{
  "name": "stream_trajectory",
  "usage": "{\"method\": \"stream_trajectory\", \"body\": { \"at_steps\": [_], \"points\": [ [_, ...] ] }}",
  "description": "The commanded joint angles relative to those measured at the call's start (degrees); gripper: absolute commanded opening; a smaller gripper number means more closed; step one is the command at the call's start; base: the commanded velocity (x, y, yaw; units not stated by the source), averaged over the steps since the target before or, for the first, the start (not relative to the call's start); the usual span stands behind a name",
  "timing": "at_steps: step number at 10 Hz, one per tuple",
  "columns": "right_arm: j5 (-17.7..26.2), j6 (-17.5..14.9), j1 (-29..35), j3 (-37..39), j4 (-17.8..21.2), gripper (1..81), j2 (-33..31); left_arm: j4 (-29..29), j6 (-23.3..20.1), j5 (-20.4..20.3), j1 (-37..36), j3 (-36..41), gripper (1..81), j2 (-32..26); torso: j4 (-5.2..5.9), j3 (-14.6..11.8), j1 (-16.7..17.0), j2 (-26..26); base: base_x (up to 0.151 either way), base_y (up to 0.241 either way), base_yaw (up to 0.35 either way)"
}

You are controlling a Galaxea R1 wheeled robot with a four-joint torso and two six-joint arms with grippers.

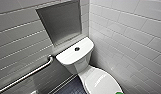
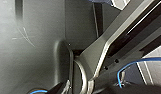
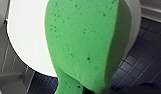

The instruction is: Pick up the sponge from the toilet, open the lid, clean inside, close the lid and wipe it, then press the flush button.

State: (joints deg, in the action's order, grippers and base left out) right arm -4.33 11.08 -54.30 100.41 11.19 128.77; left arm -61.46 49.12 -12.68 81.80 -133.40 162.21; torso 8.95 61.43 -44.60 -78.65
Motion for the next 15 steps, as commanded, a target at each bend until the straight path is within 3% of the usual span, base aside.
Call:
{"method": "stream_trajectory", "body": {
  "at_steps": [1, 3, 5, 7, 9, 11, 15],
  "points": [
    [-5.3, 0.3, -6.8, -3.8, 1.8, 1.0, -6.6, -1.0, -0.4, 1.6, 0.7, 0.7, 81.1, -1.0, 0.00, 0.0, 0.0, 0.0, 0.000, 0.000, 0.000],
    [-9.6, 0.4, -12.5, -3.6, 1.9, 1.0, -7.4, -1.0, -0.4, 1.6, 0.7, 0.6, 81.1, -1.1, 0.00, 0.0, 0.0, 0.0, 0.000, 0.000, 0.000],
    [-11.8, -0.2, -14.7, -11.6, 1.2, 1.0, -11.5, -1.0, -0.4, 1.4, 0.6, 0.6, 81.1, -0.9, 0.00, 0.0, 0.0, 0.0, 0.000, 0.000, 0.000],
    [-12.5, -0.7, -12.1, -22.5, 0.9, 1.0, -17.3, -1.1, -0.4, 1.4, 0.6, 0.5, 81.1, -0.7, 0.00, 0.0, 0.0, 0.0, 0.000, 0.000, 0.000],
    [-10.0, -2.8, -6.8, -26.6, 0.7, 1.0, -17.7, -1.1, -0.4, 1.4, 0.5, 0.5, 81.1, -0.7, 0.00, 0.0, 0.0, 0.0, 0.000, 0.000, 0.000],
    [-3.6, -2.8, -1.4, -23.9, 1.0, 1.0, -14.6, -1.0, -0.4, 1.3, 0.3, 0.5, 81.1, -0.7, 0.00, 0.0, 0.0, 0.0, 0.000, 0.000, 0.000],
    [4.6, -2.7, 9.8, -25.2, 1.1, 1.0, -9.1, -1.0, -0.4, 1.4, 0.1, 0.5, 81.1, -0.6, 0.00, 0.0, 0.0, 0.0, 0.000, 0.000, 0.000]
  ]
}}
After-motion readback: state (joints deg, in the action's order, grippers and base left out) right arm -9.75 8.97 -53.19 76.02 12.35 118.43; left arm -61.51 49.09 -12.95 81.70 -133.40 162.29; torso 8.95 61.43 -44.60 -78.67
